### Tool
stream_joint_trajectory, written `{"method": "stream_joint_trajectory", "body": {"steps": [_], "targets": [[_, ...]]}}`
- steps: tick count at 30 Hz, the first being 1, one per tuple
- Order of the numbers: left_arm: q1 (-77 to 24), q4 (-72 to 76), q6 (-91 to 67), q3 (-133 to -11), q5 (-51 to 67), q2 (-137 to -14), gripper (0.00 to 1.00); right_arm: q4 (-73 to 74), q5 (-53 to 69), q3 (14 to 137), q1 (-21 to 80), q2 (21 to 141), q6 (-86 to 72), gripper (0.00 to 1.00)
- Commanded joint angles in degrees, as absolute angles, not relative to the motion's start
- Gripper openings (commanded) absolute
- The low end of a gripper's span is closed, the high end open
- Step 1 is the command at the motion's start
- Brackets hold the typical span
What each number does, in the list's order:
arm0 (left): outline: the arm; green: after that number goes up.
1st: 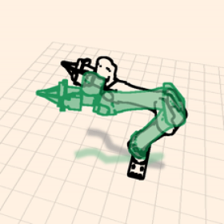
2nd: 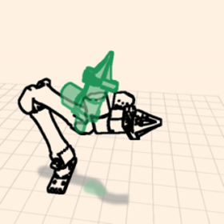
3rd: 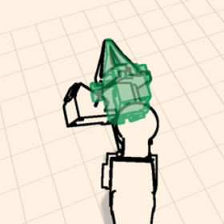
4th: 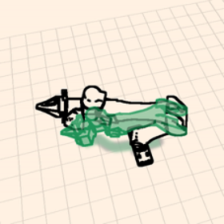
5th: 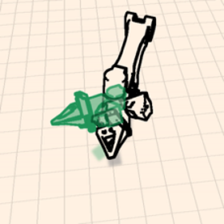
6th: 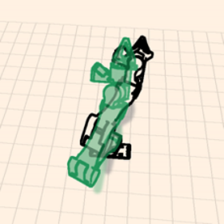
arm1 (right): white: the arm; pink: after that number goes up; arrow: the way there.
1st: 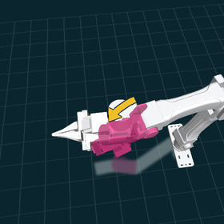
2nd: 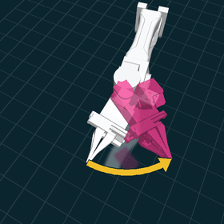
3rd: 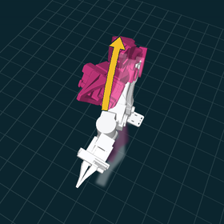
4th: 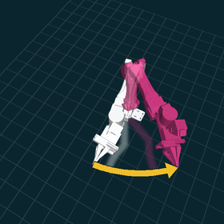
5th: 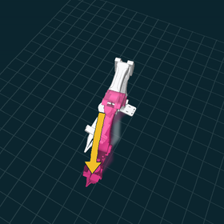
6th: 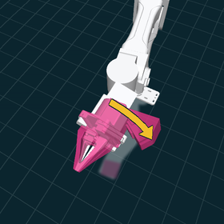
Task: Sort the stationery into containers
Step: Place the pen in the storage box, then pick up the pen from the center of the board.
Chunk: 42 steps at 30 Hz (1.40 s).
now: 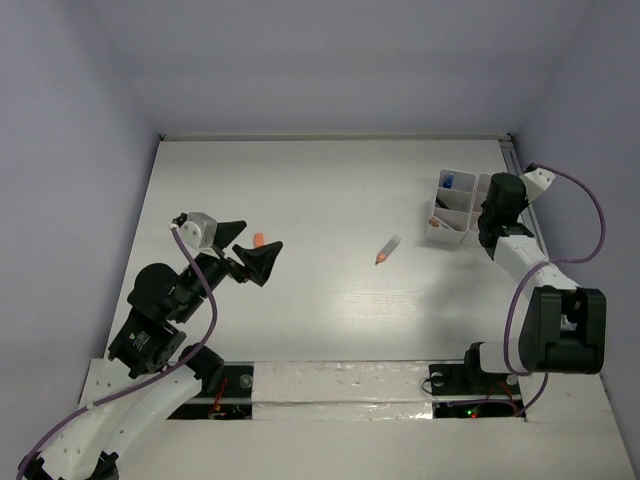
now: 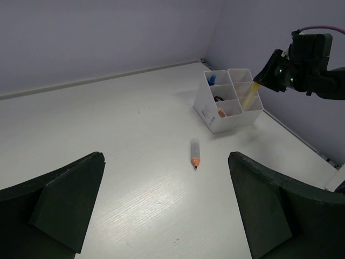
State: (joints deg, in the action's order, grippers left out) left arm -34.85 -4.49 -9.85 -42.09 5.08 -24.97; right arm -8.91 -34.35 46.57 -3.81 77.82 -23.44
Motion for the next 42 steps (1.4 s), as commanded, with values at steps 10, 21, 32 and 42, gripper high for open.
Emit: {"method": "stream_joint_trajectory", "body": {"steps": [10,21,32,42], "targets": [[-35.16,-2.81,-9.05,-41.92,4.22,-24.17,0.99,-6.77,-32.26,49.57,-4.66,74.80,-24.17,0.65],[-35.16,-2.73,-9.14,-41.84,4.48,-24.70,0.99,9.12,-11.88,55.01,0.15,70.93,-23.12,0.48],[-34.55,-2.46,-8.96,-41.66,5.27,-26.10,0.73,23.38,-0.62,59.50,19.77,80.94,-25.31,0.62],[-32.87,-2.29,-9.14,-41.48,6.15,-27.51,0.69,22.86,2.46,62.32,24.60,95.43,-26.72,0.72]]}}
